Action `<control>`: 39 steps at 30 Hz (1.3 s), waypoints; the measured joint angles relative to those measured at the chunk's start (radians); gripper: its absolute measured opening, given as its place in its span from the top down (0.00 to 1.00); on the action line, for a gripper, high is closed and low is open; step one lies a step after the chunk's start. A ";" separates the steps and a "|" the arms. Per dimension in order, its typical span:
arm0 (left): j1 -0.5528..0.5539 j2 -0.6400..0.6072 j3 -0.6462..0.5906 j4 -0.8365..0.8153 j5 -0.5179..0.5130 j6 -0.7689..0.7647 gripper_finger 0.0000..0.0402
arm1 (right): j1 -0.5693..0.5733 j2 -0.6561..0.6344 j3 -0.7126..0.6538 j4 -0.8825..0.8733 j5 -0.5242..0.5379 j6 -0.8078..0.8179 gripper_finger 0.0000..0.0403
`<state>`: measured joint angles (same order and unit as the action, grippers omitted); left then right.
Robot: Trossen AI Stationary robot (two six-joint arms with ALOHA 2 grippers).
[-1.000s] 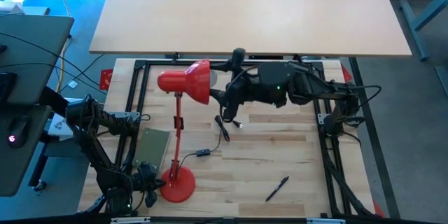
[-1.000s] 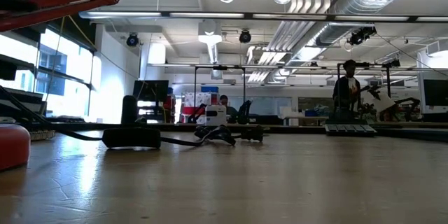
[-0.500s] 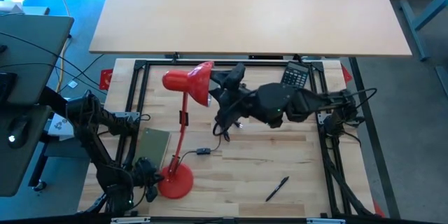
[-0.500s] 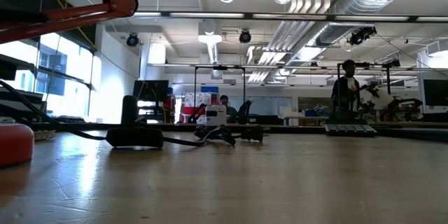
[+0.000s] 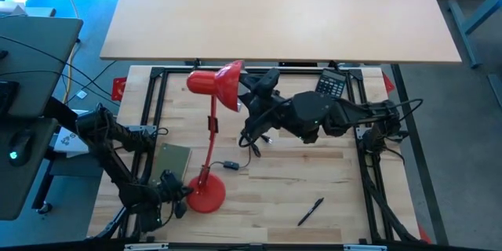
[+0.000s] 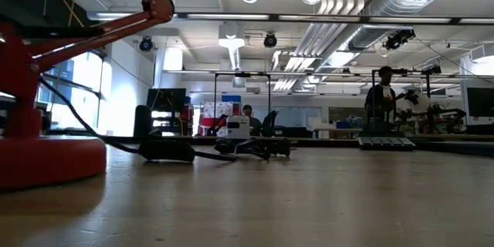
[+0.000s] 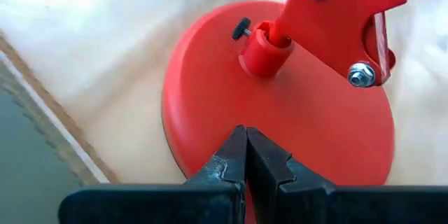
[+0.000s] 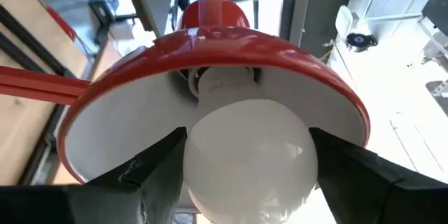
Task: Screw lightbulb
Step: Remove the white lightbulb from the red lamp
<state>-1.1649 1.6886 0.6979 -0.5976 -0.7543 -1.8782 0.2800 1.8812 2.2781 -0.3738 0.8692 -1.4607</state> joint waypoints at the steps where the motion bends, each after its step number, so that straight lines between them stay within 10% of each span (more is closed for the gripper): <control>1: 0.003 0.000 -0.011 -0.010 -0.017 -0.020 1.00 | 0.004 -0.001 0.001 -0.001 0.020 -0.012 0.33; 39: 0.039 -0.038 -0.077 0.037 -0.069 -0.047 1.00 | 0.088 -0.010 0.001 0.008 0.029 0.050 0.31</control>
<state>-1.1259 1.6505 0.6209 -0.5606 -0.8230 -1.9251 0.3676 1.8715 2.2795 -0.3662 0.8984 -1.4111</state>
